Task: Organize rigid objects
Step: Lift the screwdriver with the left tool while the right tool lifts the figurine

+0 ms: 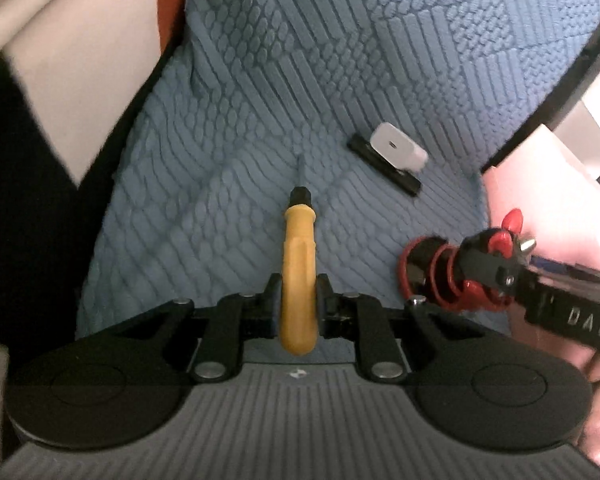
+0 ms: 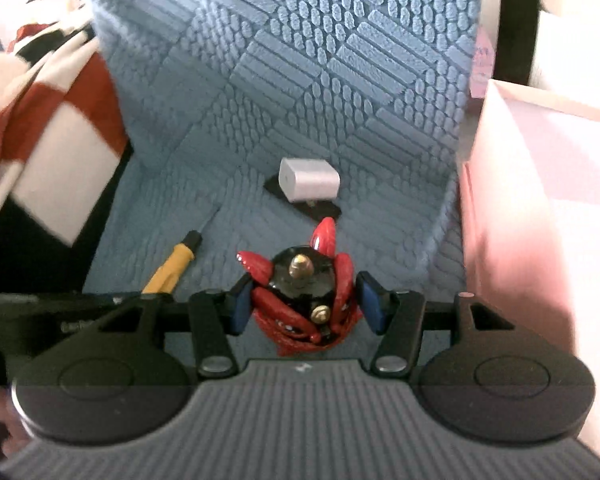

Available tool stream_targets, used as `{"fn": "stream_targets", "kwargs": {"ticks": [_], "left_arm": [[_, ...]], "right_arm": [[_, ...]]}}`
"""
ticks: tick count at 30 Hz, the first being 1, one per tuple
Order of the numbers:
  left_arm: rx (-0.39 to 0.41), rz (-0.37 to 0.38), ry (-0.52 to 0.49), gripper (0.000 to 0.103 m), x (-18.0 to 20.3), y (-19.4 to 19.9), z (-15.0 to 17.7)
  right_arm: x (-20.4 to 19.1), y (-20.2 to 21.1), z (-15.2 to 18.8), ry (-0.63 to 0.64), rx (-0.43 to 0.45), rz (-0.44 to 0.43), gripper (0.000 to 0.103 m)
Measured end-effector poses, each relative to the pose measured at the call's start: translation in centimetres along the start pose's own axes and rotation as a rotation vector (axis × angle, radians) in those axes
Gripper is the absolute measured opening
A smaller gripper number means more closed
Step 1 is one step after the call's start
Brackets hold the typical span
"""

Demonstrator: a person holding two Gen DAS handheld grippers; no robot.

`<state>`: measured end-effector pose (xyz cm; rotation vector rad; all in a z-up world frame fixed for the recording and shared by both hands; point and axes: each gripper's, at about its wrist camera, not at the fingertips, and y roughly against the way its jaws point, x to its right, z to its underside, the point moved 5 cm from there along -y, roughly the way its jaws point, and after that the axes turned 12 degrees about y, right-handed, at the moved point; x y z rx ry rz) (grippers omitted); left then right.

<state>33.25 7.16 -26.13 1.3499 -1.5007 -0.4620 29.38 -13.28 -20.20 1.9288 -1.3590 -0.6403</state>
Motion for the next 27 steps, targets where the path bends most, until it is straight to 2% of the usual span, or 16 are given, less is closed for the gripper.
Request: {"fn": "stream_targets", "kwargs": {"ticks": [6, 10, 17, 19, 24, 27], "left_arm": [[-0.004, 0.002, 0.023, 0.020, 1.2, 1.9, 3.1], [-0.014, 0.032, 0.061, 0.020, 1.6, 3.5, 5.3], [-0.016, 0.039, 0.084, 0.020, 1.8, 5.3, 7.7], [-0.032, 0.063, 0.127, 0.020, 1.6, 5.4, 8.4], [-0.060, 0.047, 0.129, 0.020, 1.7, 4.3, 8.8], [-0.070, 0.066, 0.173, 0.021, 1.3, 3.8, 8.5]], "right_arm": [[-0.5, 2.4, 3.0, 0.008, -0.012, 0.038, 0.057], [-0.6, 3.8, 4.7, -0.017, -0.010, 0.022, 0.057], [-1.7, 6.0, 6.7, -0.014, -0.006, -0.015, 0.057], [-2.1, 6.5, 7.3, -0.005, -0.008, -0.013, 0.057], [-2.8, 6.2, 7.7, 0.030, -0.011, -0.021, 0.057], [-2.8, 6.0, 7.6, 0.042, -0.004, -0.020, 0.058]]}}
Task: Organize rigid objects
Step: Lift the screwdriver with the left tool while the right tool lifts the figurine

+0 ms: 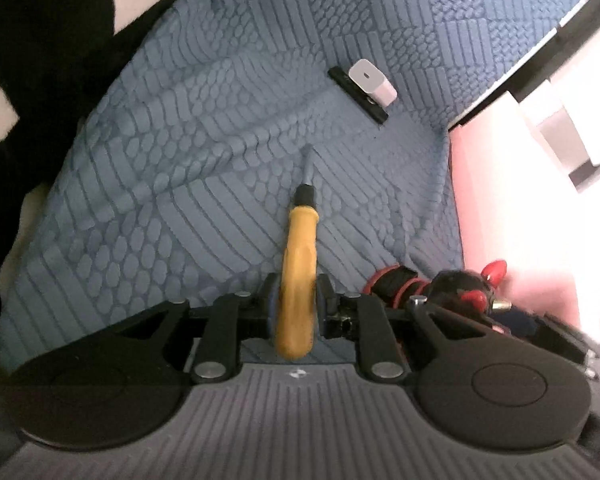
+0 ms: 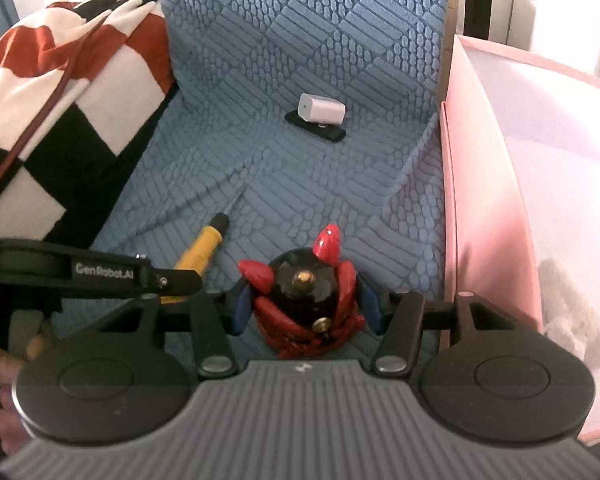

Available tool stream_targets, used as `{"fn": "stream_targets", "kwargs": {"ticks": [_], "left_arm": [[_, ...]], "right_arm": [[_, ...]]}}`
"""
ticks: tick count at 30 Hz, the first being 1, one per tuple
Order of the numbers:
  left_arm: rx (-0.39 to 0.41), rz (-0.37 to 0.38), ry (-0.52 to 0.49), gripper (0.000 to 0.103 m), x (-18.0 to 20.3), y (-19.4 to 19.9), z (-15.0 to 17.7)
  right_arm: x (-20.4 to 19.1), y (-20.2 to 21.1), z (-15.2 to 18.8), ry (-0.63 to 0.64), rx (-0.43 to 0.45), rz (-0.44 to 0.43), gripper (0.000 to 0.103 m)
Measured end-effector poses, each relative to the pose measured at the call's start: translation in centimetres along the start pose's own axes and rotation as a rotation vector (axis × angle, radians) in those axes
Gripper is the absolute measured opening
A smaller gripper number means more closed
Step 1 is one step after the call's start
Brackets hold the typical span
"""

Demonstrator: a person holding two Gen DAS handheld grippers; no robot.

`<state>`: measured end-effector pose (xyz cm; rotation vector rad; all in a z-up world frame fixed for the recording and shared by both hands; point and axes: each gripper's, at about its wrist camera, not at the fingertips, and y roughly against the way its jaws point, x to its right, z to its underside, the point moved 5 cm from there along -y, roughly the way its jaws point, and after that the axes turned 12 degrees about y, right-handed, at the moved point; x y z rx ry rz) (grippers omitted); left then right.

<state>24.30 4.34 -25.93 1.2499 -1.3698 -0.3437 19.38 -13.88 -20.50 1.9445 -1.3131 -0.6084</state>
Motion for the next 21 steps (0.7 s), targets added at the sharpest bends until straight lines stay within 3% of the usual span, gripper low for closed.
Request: {"fn": "stream_targets", "kwargs": {"ticks": [4, 7, 14, 21], "left_arm": [[-0.007, 0.044, 0.069, 0.030, -0.4, -0.1, -0.6], [0.010, 0.050, 0.061, 0.037, -0.1, 0.0, -1.0], [0.028, 0.000, -0.041, 0.037, 1.3, -0.6, -1.0], [0.047, -0.046, -0.175, 0.037, 2.8, -0.9, -0.6]], "right_arm": [[-0.4, -0.1, 0.2, 0.067, 0.002, 0.024, 0.059], [-0.2, -0.7, 0.3, 0.056, -0.015, 0.015, 0.061], [0.1, -1.9, 0.5, 0.026, -0.066, -0.010, 0.061], [-0.4, -1.7, -0.2, 0.076, -0.043, 0.014, 0.061]]}}
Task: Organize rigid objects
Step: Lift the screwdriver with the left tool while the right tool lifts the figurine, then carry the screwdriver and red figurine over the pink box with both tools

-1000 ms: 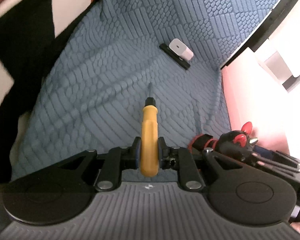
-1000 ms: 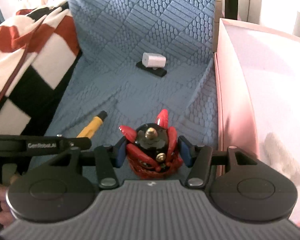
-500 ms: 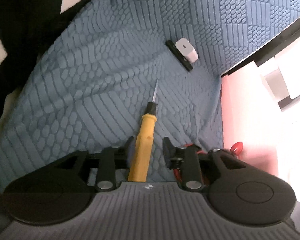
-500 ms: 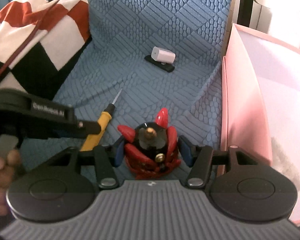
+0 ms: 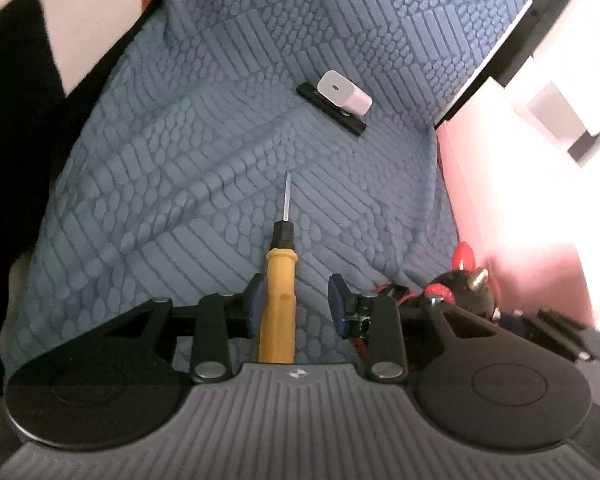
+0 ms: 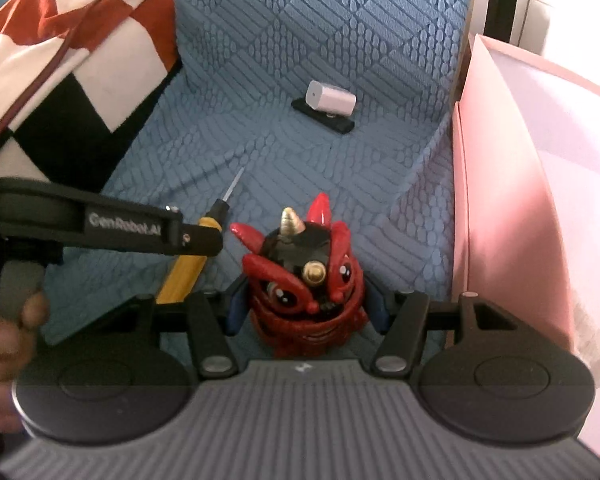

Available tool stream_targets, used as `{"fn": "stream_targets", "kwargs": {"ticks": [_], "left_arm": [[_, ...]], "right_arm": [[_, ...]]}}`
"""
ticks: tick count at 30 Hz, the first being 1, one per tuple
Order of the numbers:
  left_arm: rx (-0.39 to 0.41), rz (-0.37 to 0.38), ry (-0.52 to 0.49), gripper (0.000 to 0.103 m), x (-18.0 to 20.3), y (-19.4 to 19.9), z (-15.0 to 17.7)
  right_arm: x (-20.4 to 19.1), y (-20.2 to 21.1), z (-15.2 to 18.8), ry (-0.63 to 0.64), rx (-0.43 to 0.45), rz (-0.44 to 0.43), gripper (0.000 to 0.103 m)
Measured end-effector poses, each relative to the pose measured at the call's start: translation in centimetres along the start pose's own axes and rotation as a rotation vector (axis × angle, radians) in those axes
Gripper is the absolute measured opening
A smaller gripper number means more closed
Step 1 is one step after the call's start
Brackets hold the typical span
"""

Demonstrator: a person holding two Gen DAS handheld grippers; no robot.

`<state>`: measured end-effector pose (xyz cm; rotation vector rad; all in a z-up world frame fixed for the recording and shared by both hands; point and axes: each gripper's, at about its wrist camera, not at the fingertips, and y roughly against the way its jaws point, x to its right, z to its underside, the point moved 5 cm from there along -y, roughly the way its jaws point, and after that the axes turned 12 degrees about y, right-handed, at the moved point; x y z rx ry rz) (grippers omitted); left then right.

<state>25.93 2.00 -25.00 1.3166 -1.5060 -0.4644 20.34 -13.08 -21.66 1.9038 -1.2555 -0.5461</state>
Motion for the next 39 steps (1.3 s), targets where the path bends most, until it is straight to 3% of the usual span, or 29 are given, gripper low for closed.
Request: {"fn": "stream_targets", "kwargs": {"ticks": [8, 16, 18, 23, 39], "left_arm": [[0.000, -0.048, -0.047, 0.037, 0.1, -1.4, -0.1], [0.043, -0.073, -0.113, 0.030, 1.0, -2.4, -0.2], [0.050, -0.087, -0.127, 0.020, 1.0, -2.5, -0.2], [0.053, -0.091, -0.126, 0.019, 0.8, -2.3, -0.1], [0.099, 0.057, -0.009, 0.019, 1.2, 3.2, -1.0]], "right_arm": [[0.6, 0.0, -0.5, 0.001, 0.011, 0.040, 0.060], [0.7, -0.2, -0.3, -0.002, -0.004, 0.038, 0.061], [0.7, -0.3, -0.2, -0.003, -0.007, 0.040, 0.060], [0.7, -0.4, -0.2, -0.002, -0.002, 0.047, 0.060], [0.9, 1.8, -0.3, -0.033, 0.060, 0.070, 0.061]]}}
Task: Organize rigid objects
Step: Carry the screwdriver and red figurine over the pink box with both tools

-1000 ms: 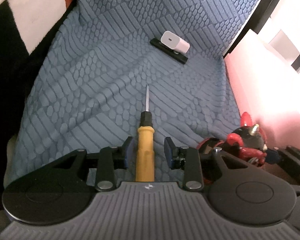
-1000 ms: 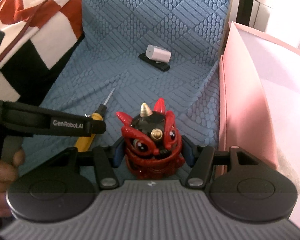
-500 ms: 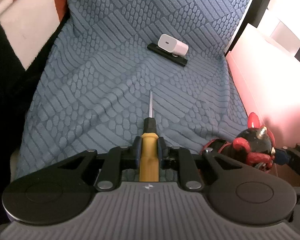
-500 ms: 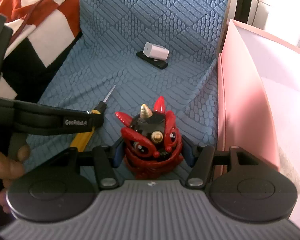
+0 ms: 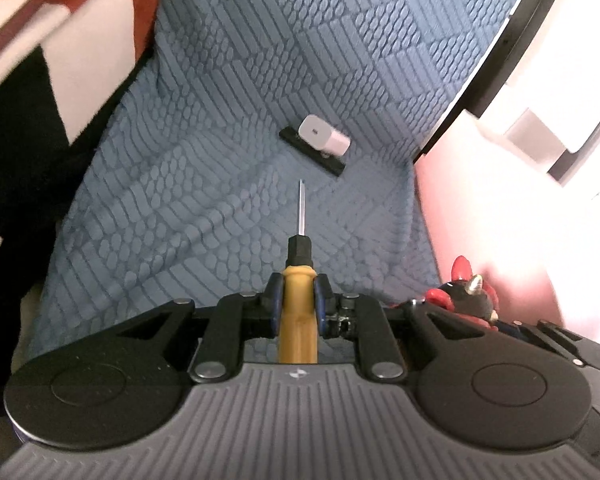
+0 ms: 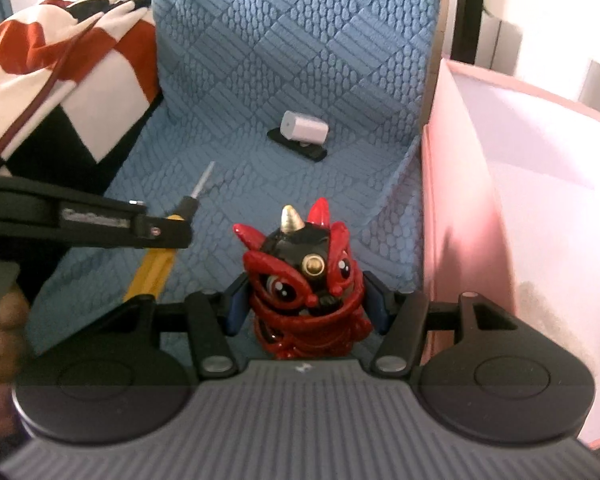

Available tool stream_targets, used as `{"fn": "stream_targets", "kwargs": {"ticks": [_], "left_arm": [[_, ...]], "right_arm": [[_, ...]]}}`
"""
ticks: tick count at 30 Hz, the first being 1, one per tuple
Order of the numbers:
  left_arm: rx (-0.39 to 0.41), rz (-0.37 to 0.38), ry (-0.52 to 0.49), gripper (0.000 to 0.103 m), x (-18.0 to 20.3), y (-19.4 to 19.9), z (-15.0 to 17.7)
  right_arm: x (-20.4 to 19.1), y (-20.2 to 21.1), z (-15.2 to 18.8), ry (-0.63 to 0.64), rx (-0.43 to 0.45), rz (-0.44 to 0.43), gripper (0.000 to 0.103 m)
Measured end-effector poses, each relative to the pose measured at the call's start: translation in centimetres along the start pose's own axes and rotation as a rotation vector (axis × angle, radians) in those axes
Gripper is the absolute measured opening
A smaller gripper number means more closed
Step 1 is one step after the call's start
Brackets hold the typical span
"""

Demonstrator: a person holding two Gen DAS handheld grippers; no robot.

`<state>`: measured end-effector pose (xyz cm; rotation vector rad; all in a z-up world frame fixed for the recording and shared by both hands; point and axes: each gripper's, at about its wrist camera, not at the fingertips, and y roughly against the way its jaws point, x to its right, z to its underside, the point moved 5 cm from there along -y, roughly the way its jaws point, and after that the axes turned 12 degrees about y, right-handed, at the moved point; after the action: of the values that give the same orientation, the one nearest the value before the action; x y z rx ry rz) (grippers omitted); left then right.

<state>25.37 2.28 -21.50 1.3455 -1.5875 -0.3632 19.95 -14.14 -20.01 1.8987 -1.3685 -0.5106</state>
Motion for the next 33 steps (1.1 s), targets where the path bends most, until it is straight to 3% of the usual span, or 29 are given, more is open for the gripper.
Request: {"fn": "stream_targets", "kwargs": {"ticks": [7, 11, 20, 33], "left_arm": [[0.025, 0.061, 0.029, 0.019, 0.6, 3.5, -0.4], [0.049, 0.084, -0.016, 0.019, 2.3, 5.4, -0.9], [0.080, 0.168, -0.014, 0.019, 5.8, 10.0, -2.8], [0.071, 0.261, -0.057, 0.019, 11.7, 12.1, -3.0]], "right_arm": [[0.1, 2.8, -1.4, 0.028, 0.049, 0.009, 0.061], [0.7, 5.4, -2.8, 0.021, 0.076, -0.006, 0.061], [2.8, 10.5, -6.3, 0.014, 0.145, -0.006, 0.061], [6.3, 15.8, -7.3, -0.036, 0.217, 0.028, 0.061]]}}
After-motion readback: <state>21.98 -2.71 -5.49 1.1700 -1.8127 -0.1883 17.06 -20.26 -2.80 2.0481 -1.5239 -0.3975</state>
